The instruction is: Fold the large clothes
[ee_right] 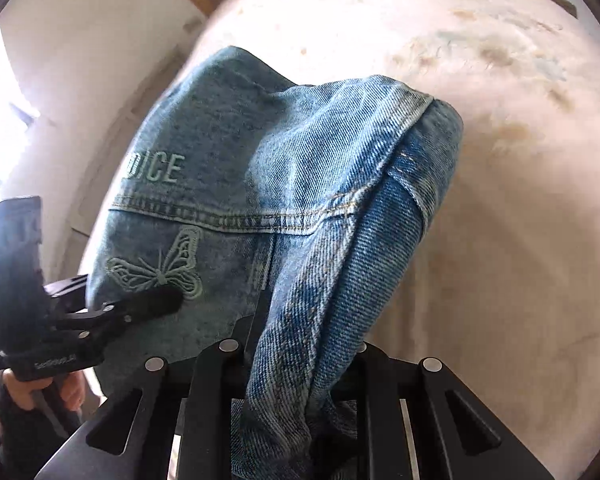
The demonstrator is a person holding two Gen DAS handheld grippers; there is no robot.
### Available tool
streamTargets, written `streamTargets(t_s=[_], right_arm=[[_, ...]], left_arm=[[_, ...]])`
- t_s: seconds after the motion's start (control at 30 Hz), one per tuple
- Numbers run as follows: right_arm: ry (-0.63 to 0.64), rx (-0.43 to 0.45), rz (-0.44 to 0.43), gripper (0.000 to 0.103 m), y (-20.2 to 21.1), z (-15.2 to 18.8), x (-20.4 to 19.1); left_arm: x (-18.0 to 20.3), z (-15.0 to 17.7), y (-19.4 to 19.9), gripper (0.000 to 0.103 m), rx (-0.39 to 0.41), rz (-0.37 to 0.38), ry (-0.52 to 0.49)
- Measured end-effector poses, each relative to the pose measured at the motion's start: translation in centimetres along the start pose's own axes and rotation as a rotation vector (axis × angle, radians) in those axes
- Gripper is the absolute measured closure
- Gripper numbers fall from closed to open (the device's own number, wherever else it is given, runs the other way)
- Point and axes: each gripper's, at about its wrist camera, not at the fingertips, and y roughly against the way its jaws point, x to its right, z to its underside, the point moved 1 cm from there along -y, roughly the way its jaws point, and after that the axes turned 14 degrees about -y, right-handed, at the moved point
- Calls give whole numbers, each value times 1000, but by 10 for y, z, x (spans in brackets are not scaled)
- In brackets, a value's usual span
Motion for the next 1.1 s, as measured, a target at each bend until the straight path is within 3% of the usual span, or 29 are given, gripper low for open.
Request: streamTargets(t_s=[0.13, 0.2, 0.4, 0.43, 0.47, 0.53, 0.6, 0.7, 0.77, 0.93, 1.1], right_arm=[[30, -30, 132, 77, -38, 11, 3], [26, -28, 144, 74, -39, 11, -2], [55, -13, 169, 52, -32, 7, -13], [57, 2, 165, 43, -26, 9, -13], [62, 14, 161, 28, -21, 25, -10], [90, 47, 167, 19, -7, 34, -14], [111, 72, 187, 19, 1, 43, -15], [117, 127, 204, 15, 16, 61, -10], [135, 172, 207, 0, 26, 74, -6], [132, 211, 250, 0, 27, 97, 17], [47, 170, 191, 1, 5, 99, 52]], left_arm=[[-9, 18, -22, 47, 19, 1, 42], [-13, 20, -24, 41, 18, -13, 38], [-24, -3, -2, 38, -13, -80, 67], [-29, -8, 4, 37, -7, -93, 61], [-27, -3, 10, 34, 4, -108, 49], [-26, 7, 25, 23, 41, -147, 22], [-27, 21, 38, 1, 78, -209, -6], [-22, 34, 53, 1, 122, -266, -11], [-22, 47, 55, 1, 141, -274, -21], [-16, 52, 33, 0, 145, -312, -53], [-18, 69, 22, 0, 209, -319, -55]])
